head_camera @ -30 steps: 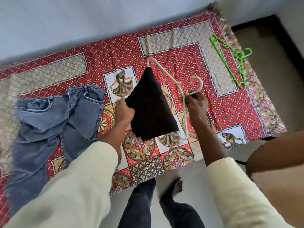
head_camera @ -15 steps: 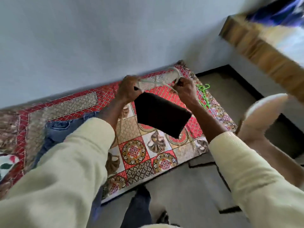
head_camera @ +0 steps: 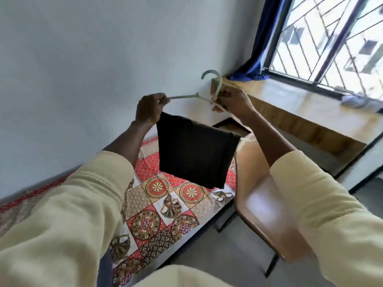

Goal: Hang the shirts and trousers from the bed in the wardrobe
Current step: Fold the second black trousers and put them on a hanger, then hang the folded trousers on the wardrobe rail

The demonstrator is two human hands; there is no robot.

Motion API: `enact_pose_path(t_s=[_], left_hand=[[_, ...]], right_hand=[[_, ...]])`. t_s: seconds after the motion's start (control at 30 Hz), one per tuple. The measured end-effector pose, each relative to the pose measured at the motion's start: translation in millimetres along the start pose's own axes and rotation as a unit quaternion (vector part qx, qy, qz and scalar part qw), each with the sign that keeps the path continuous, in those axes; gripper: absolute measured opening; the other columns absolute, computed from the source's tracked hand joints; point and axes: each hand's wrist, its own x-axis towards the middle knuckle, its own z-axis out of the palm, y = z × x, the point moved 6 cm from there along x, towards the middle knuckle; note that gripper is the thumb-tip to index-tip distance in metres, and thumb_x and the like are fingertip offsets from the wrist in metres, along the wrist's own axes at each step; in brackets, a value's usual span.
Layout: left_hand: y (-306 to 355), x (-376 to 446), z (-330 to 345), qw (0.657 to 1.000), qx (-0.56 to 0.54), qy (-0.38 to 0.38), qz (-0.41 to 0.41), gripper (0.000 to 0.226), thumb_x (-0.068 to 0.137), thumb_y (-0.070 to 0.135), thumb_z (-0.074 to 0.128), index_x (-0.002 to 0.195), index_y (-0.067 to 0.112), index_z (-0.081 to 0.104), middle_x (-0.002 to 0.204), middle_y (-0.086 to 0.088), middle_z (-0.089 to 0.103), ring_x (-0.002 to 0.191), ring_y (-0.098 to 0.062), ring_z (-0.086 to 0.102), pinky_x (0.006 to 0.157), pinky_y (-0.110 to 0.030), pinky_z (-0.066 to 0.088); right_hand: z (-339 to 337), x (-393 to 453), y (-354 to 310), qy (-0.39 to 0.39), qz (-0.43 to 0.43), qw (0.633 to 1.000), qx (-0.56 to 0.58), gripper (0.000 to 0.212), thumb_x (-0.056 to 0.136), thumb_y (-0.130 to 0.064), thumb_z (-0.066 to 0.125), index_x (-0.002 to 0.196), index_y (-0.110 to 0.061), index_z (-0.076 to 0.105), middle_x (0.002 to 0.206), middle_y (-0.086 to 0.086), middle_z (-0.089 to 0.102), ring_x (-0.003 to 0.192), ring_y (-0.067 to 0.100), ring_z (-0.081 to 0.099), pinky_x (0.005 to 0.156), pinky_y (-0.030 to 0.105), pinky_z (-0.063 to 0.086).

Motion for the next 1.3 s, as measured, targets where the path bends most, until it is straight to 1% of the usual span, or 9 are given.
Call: enact_pose_path(t_s=[0.1,0.27,0.47,0.57,0.7,0.87,1.0,1.17,1.3], left_hand=[[35.8,0.6,0.3,0.999,-0.024,0.009,0.03,0.027,0.095,0.038,0.057,0.085,0.014,0.065,0.071,-0.003,0.06,0.072,-0.03,0.056,0.066,-0.036,0.043],[87.5,-3.8,7.9,0.994,-0.071,-0.012,0.088,0.023,0.094,0.04,0.058,0.086,0.02,0.066,0.076,-0.005,0.067,0.074,-0.03,0.061,0.072,-0.04,0.052],[155.3,-18.9,30.8,0.989,-0.08,-0.046,0.119,0.027,0.091,0.041,0.059,0.103,0.02,0.072,0.097,-0.012,0.073,0.095,-0.035,0.067,0.079,-0.04,0.053],[194.7,-36.2,51.8,0.984,-0.099,-0.069,0.128,0.026,0.092,0.034,0.062,0.111,0.019,0.072,0.11,-0.011,0.073,0.106,-0.03,0.066,0.087,-0.037,0.051],[255.8,-64.0,81.6,0.974,-0.149,-0.1,0.14,0.025,0.092,0.029,0.064,0.113,0.017,0.073,0.114,-0.007,0.072,0.11,-0.027,0.065,0.093,-0.036,0.052],[336.0,-85.2,129.7,0.953,-0.216,-0.149,0.15,0.029,0.087,0.035,0.072,0.102,0.01,0.075,0.1,-0.01,0.075,0.098,-0.024,0.07,0.09,-0.038,0.054],[423.3,-102.5,171.3,0.946,-0.233,-0.149,0.168,0.029,0.086,0.033,0.074,0.105,0.011,0.076,0.104,-0.008,0.075,0.098,-0.019,0.07,0.085,-0.026,0.05],[534.6,-110.0,232.0,0.933,-0.277,-0.162,0.16,0.032,0.082,0.039,0.075,0.104,0.016,0.077,0.1,-0.007,0.076,0.098,-0.019,0.07,0.083,-0.031,0.053],[625.4,-117.2,273.5,0.913,-0.315,-0.182,0.182,0.026,0.083,0.029,0.077,0.103,0.014,0.077,0.097,-0.004,0.076,0.093,-0.018,0.071,0.082,-0.029,0.054]], right_hand=[[-48.8,-38.9,13.7,-0.033,0.004,0.978,-0.204,0.004,0.087,-0.016,0.07,0.085,-0.017,0.067,0.076,-0.002,0.065,0.067,0.008,0.06,0.067,0.017,0.047],[-132.1,-112.6,54.2,0.04,0.066,0.946,-0.314,0.018,0.08,-0.008,0.07,0.073,-0.025,0.067,0.07,-0.004,0.064,0.07,0.011,0.056,0.07,0.028,0.044],[-184.7,-205.7,67.5,0.138,0.135,0.937,-0.292,0.017,0.074,0.001,0.072,0.07,-0.016,0.071,0.069,0.01,0.07,0.063,0.02,0.064,0.067,0.041,0.057],[-211.8,-253.8,68.1,0.203,0.142,0.923,-0.293,0.017,0.075,0.0,0.074,0.07,-0.016,0.07,0.067,0.006,0.069,0.06,0.011,0.063,0.066,0.034,0.054],[-252.4,-311.0,73.4,0.244,0.164,0.919,-0.262,0.019,0.077,0.003,0.074,0.069,-0.013,0.066,0.06,0.002,0.064,0.043,0.0,0.057,0.051,0.021,0.049],[-316.5,-376.3,85.7,0.241,0.196,0.934,-0.177,0.002,0.087,0.002,0.066,0.088,0.003,0.068,0.071,0.013,0.066,0.058,0.018,0.061,0.051,0.026,0.048],[-389.9,-423.4,102.7,0.234,0.232,0.937,-0.118,0.021,0.101,-0.008,0.048,0.09,-0.001,0.064,0.079,0.023,0.07,0.054,0.023,0.065,0.043,0.026,0.048],[-482.5,-465.2,99.1,0.272,0.208,0.917,-0.206,0.027,0.102,-0.025,0.051,0.081,-0.009,0.057,0.065,0.016,0.068,0.037,0.021,0.053,0.031,0.02,0.035],[-544.4,-497.9,77.3,0.36,0.164,0.881,-0.259,0.036,0.105,-0.023,0.045,0.082,0.001,0.058,0.063,0.014,0.06,0.044,0.017,0.053,0.035,0.023,0.04]])
